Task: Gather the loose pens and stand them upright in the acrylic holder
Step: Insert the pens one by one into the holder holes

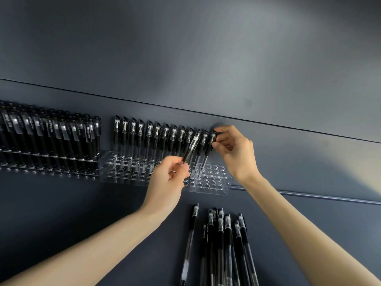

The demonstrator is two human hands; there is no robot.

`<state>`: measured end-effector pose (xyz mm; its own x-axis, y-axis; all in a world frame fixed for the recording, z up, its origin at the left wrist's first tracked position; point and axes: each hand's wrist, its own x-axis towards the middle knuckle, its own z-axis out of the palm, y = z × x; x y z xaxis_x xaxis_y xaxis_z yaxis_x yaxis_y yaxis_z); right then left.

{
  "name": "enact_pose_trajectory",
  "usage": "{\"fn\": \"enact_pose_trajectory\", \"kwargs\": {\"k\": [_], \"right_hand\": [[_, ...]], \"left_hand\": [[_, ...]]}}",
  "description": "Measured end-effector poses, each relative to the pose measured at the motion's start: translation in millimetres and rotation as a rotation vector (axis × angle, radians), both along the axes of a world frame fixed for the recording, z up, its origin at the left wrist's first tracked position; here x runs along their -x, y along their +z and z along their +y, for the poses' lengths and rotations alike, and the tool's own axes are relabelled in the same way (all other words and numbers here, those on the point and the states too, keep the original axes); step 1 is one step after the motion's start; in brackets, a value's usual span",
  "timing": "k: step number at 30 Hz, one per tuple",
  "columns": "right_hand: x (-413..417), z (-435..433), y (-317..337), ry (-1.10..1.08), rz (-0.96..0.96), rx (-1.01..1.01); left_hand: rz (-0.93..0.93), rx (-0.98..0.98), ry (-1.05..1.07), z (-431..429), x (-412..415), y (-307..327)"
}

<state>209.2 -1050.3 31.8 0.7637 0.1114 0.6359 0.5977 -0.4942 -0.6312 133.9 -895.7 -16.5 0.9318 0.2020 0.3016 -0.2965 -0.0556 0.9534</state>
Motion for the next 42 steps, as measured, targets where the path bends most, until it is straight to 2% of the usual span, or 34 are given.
{"fn": "enact_pose_trajectory", "kwargs": {"k": [6, 9, 13, 15, 18, 20, 22, 26, 30, 35, 42], "right_hand": [[6.5, -2.5, -3.9, -0.022, 0.005, 0.015], [17.0, -3.3, -2.0, -0.027, -0.015, -0.071], [37.2, -0.5, 0.5, 0.158, 0.176, -0.265], [43.3, 0.5, 0.8, 0.261, 0.263, -0.289], [44.7, -0.6, 0.4, 0.309, 0.287, -0.288], [43.4, -2.3, 2.1, 0.301, 0.284, -0.292], [40.2, -5.5, 6.0, 0.272, 0.245, -0.301], [30.4, -18.8, 19.2, 0.092, 0.049, -0.328], [25.1, -23.4, 25.9, -0.021, -0.098, -0.329], [15.9, -15.3, 14.3, -0.081, -0.160, -0.261], [7.6, -10.4, 5.8, -0.082, -0.152, -0.210]], "left_hand": [[0.026, 0.004, -0.002, -0.8, 0.1, -0.8], [0.040, 0.020, -0.023, -2.9, 1.1, -0.3], [0.056, 0.049, -0.117, -9.1, 5.7, 0.2], [0.067, 0.091, -0.171, -13.0, 9.8, 1.2], [0.066, 0.079, -0.233, -15.7, 12.5, 3.3], [0.027, -0.037, -0.224, -14.1, 11.5, 2.6], [-0.074, -0.282, -0.131, -9.6, 7.7, -2.5], [-0.264, -0.803, 0.093, 0.3, -0.9, -15.4], [-0.345, -1.155, 0.187, 2.7, -6.7, -29.9], [-0.349, -1.244, 0.195, 3.8, -10.7, -36.7], [-0.303, -1.251, 0.130, 3.6, -8.3, -32.8]]}}
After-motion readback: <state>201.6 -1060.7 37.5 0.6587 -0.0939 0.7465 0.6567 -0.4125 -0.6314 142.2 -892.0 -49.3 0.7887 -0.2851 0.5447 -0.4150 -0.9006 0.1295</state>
